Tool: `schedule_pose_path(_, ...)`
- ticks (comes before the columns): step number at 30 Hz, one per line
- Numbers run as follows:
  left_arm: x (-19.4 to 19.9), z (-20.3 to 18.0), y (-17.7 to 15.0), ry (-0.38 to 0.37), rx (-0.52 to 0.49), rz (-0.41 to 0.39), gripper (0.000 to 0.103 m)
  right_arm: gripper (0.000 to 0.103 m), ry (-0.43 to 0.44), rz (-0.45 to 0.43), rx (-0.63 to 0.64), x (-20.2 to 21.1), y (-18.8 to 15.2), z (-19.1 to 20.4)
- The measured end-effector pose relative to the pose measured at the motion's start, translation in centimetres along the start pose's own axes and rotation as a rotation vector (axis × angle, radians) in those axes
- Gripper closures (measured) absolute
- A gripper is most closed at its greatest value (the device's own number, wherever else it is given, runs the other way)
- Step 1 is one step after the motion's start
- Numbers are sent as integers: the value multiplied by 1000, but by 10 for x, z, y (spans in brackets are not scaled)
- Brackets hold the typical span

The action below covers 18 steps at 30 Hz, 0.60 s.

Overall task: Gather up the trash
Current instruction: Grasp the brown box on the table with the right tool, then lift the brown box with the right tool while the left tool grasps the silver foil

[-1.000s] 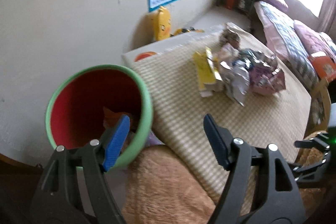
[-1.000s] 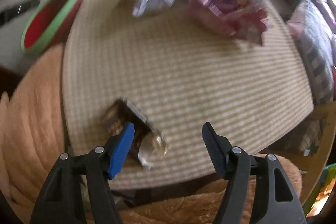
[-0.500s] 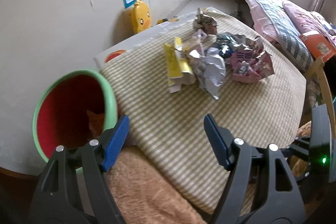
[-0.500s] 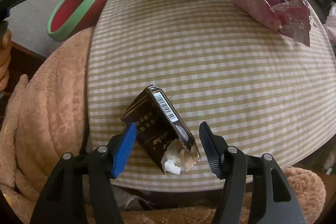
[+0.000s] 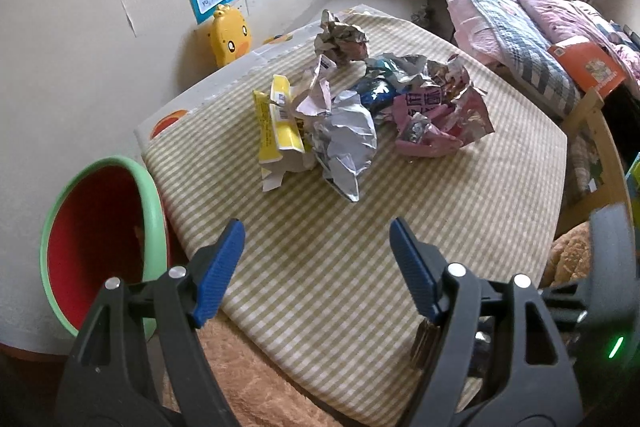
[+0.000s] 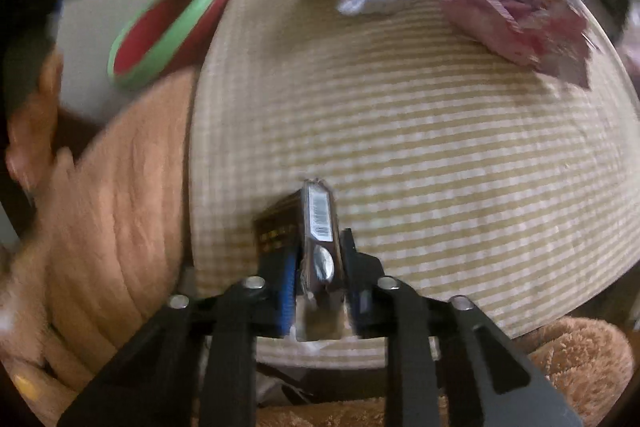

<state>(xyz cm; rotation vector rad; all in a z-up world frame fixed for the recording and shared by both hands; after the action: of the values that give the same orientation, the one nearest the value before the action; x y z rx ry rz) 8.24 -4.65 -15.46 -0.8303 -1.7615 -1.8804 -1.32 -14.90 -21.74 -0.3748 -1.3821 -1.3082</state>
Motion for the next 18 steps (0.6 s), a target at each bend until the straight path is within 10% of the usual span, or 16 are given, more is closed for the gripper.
schedule_pose_path(11,-18,-12,12,15,-22,-24,31,86,35,-180,-604,1,7,-84)
schedule_pose_path(18,-58,-16,27,34,-26,-2,31,85,44,-199,-638,10,-3,-93)
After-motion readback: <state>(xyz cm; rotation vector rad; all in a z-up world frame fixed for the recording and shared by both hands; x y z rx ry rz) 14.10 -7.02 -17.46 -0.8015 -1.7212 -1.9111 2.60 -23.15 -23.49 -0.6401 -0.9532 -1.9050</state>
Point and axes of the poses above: each gripper's, at about its wrist camera, not at the fingertips, and x roughly against the way its jaws point, z to its left, y to its top, the point moved 7 cm from there along -x, roughly the way its jaws point, and after that the axes turned 15 degrees about -z, right-handed, at the moved point
